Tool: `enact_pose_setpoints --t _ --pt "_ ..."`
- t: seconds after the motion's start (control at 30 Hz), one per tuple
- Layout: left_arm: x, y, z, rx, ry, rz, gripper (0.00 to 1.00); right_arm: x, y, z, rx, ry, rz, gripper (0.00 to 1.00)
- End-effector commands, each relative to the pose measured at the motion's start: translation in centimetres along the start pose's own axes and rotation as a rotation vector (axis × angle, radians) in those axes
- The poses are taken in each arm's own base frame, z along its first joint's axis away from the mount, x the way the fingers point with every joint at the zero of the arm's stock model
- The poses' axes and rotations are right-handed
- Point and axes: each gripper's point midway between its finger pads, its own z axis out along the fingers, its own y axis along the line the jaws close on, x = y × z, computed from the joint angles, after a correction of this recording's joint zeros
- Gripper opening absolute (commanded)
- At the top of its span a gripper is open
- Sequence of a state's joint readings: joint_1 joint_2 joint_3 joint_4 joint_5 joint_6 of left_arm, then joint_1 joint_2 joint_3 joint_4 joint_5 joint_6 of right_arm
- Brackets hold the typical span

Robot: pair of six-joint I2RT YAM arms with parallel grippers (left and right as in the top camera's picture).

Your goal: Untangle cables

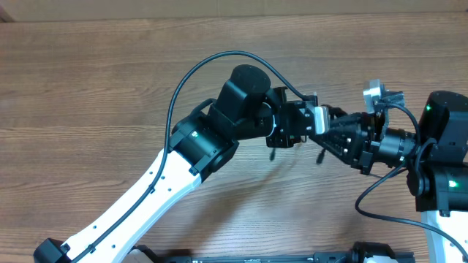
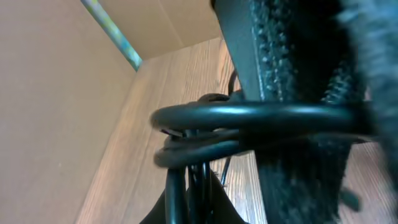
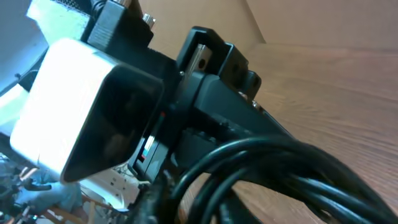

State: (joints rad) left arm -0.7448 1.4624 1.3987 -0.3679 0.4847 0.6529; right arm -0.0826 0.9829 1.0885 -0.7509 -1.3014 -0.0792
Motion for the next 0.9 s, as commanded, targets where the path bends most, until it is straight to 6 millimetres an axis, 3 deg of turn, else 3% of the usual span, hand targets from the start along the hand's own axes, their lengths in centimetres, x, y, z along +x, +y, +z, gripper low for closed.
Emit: enact_pose_setpoints --t 0.0,0.1,0.17,0.27,0.33,0.43,0.47,0.57,0.6,0.63,0.7,0.8,0.87 --pt "-0.5 0.9 -0.5 -0.047 0.006 -0.039 0.04 -0.5 1.3 -0.1 -0.044 -0.005 -0.03 0.04" --pt "1.3 3.4 -1.0 -0.189 0.086 -0.185 0.04 -0.5 1.3 -0.1 -0.045 -0.005 -0.038 0.04" --pt "4.2 7.0 -2.8 -0.387 0.153 -0.418 0.04 -0.6 1.8 -0.1 -0.069 -0.008 -0.069 0.04" --pt "7.7 9.8 -5.4 -0.497 0.156 -0.717 0.04 -0.6 1.9 -0.1 -0.074 -0.008 -0.072 0.04" --pt "10.0 10.5 -6.9 -0.54 0.192 -0.838 0.04 -0.9 2.8 -0.2 -0.126 -0.016 -0.111 0.04" --pt "11.0 9.9 -7.1 -0.535 0.235 -0.868 0.04 -1.1 2.3 -0.2 -0.101 -0.018 -0.111 0.04" --pt "11.0 9.8 -7.1 -0.536 0.227 -0.897 0.04 -1.1 1.2 -0.1 -0.039 -0.017 -0.074 0.04" --pt "9.2 9.1 -6.5 -0.443 0.162 -0.902 0.04 0.3 -7.4 -2.0 0.481 -0.031 0.215 0.04" --pt "9.0 9.1 -6.5 -0.437 0.152 -0.899 0.04 1.1 -9.2 -3.1 0.605 -0.036 0.286 0.06" --pt "8.4 9.1 -6.4 -0.423 0.132 -0.893 0.04 2.2 -10.9 -4.6 0.743 -0.04 0.371 0.24" --pt "7.4 9.0 -6.6 -0.401 0.105 -0.871 0.04 3.8 -12.1 -6.0 0.865 -0.026 0.458 0.68" --pt "5.6 7.9 -6.9 -0.314 0.081 -0.732 0.04 4.0 -11.5 -5.5 0.822 -0.013 0.471 0.89" --pt "5.1 7.4 -7.0 -0.286 0.073 -0.716 0.04 3.8 -10.7 -4.7 0.752 -0.008 0.465 0.92"
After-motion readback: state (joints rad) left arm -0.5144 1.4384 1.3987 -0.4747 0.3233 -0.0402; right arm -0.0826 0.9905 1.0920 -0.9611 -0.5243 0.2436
